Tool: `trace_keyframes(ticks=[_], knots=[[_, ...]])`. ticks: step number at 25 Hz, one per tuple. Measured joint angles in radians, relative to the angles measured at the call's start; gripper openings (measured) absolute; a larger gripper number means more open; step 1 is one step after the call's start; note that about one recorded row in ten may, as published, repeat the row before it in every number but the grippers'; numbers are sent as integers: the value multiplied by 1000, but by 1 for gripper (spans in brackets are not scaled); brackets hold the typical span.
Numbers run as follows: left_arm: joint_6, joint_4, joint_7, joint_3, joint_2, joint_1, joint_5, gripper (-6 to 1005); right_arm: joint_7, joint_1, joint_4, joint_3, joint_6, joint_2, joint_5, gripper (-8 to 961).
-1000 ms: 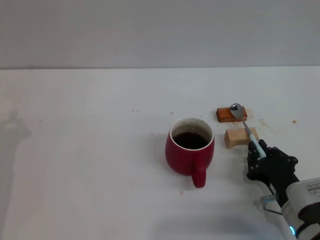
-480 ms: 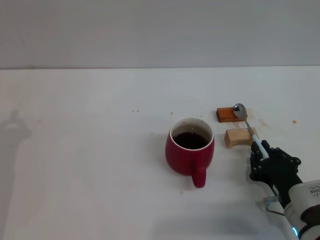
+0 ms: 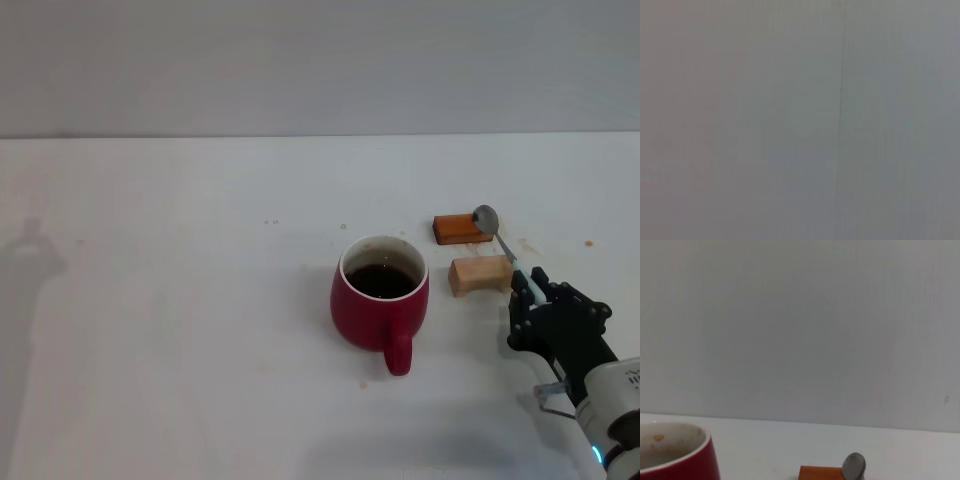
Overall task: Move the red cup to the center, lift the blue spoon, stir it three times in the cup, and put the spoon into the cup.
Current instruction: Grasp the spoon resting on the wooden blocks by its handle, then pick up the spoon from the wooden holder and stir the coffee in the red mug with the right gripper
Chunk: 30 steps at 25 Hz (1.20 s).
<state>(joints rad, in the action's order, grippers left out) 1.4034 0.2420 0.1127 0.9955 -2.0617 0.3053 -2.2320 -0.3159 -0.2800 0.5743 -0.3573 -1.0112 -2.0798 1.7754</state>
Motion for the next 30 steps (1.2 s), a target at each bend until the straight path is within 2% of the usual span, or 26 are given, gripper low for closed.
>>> trace_keyframes(ticks=[20,30], knots=[[-2,-9,-3,0,0,9,6,42,0,-39,-22,14,43,-5,26,137],[-26,-9,-7,1,0,15,6,43,0,-23,19,9,-18,6,55,136]])
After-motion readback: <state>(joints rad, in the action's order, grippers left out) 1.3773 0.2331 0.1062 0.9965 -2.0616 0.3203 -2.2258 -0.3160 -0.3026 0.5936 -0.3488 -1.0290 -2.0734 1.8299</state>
